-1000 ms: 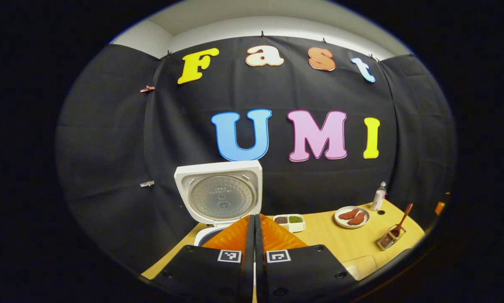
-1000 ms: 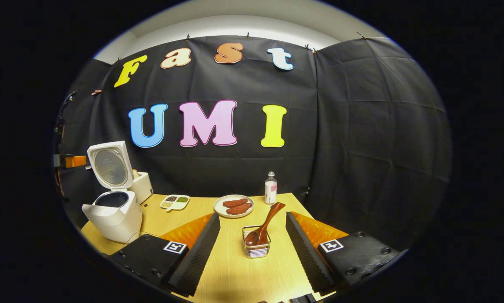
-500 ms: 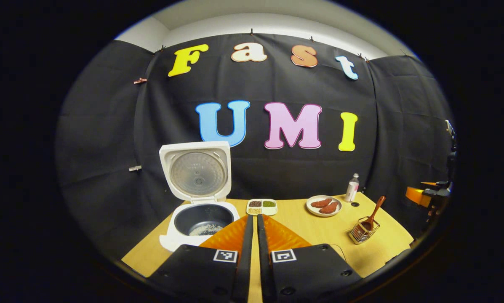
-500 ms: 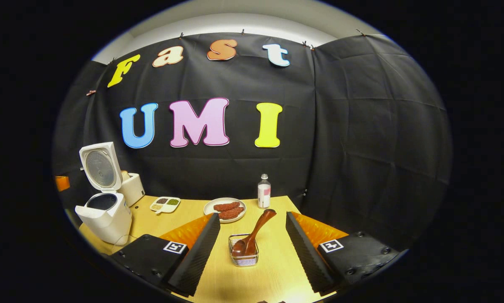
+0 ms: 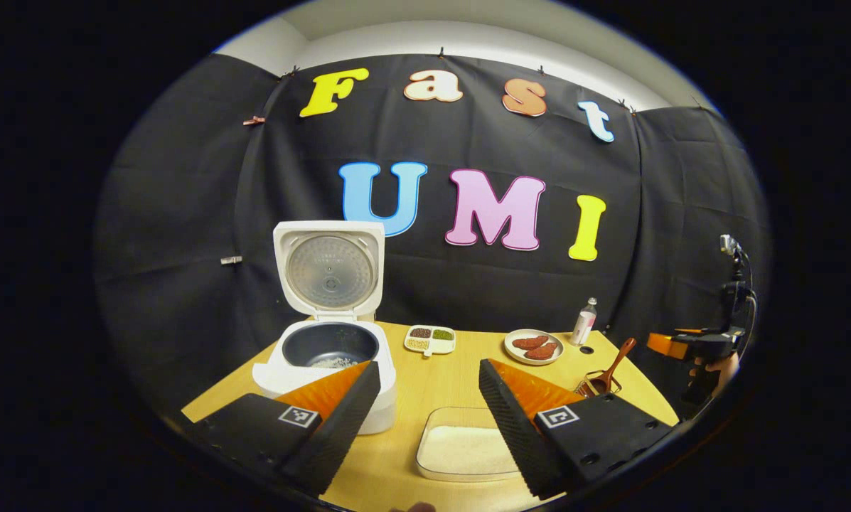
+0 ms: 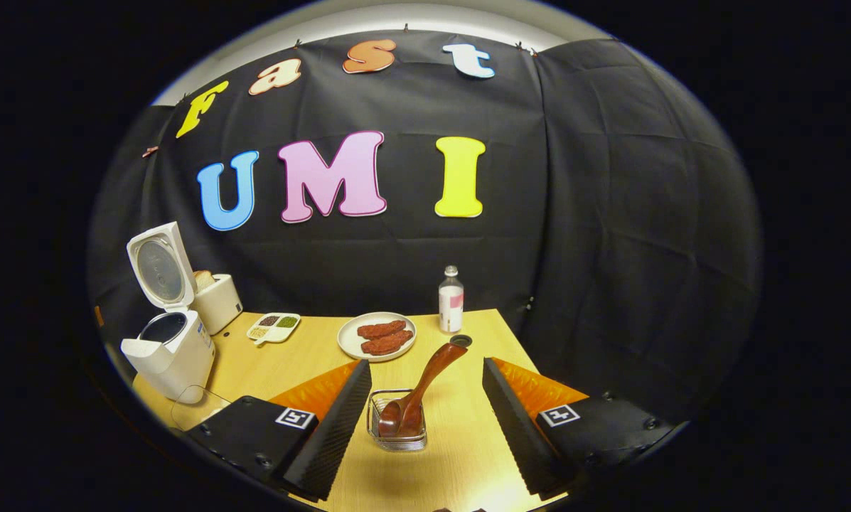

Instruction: Close the left gripper, press the button to open the rice cooker; take a wooden spoon from the chopstick holder with the right hand, scoop a spoonful of rice and pour it into the rice cooker, then put the wooden spoon back into the chopstick holder.

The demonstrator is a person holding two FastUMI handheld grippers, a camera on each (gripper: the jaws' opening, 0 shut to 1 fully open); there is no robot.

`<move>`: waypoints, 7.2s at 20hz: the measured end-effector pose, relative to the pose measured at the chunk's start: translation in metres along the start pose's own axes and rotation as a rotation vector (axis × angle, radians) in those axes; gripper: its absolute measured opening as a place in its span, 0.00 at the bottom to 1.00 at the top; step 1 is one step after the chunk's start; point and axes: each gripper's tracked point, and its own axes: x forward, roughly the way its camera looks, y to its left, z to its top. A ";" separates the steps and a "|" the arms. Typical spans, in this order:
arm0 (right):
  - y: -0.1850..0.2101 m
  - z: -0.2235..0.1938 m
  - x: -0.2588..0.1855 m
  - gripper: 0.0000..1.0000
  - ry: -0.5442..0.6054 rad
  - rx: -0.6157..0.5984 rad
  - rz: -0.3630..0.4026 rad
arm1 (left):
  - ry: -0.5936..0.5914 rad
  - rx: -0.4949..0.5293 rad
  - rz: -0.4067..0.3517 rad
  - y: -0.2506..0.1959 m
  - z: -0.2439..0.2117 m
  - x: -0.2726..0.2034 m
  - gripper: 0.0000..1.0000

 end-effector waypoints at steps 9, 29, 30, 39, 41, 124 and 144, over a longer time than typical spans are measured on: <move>-0.007 -0.072 0.087 0.99 0.229 0.084 0.061 | 0.099 0.019 0.106 -0.029 -0.046 -0.015 0.95; 0.011 -0.086 0.141 0.17 0.329 0.303 0.085 | 0.212 -0.044 0.083 -0.048 -0.107 -0.028 0.95; 0.010 -0.079 0.136 0.16 0.309 0.288 0.086 | 0.209 -0.041 0.077 -0.044 -0.106 -0.030 0.96; 0.012 0.007 0.075 0.16 0.134 0.215 -0.008 | 0.176 -0.055 0.001 0.005 -0.095 -0.037 0.95; 0.021 0.016 0.061 0.16 0.122 0.232 -0.024 | 0.167 -0.046 -0.020 0.020 -0.093 -0.037 0.95; 0.294 0.002 -0.009 0.16 0.292 0.940 0.205 | 0.188 -0.006 -0.104 0.161 -0.131 -0.059 0.96; 0.483 0.094 0.068 0.16 0.251 0.815 0.401 | 0.146 -0.025 0.033 0.240 -0.122 -0.063 0.96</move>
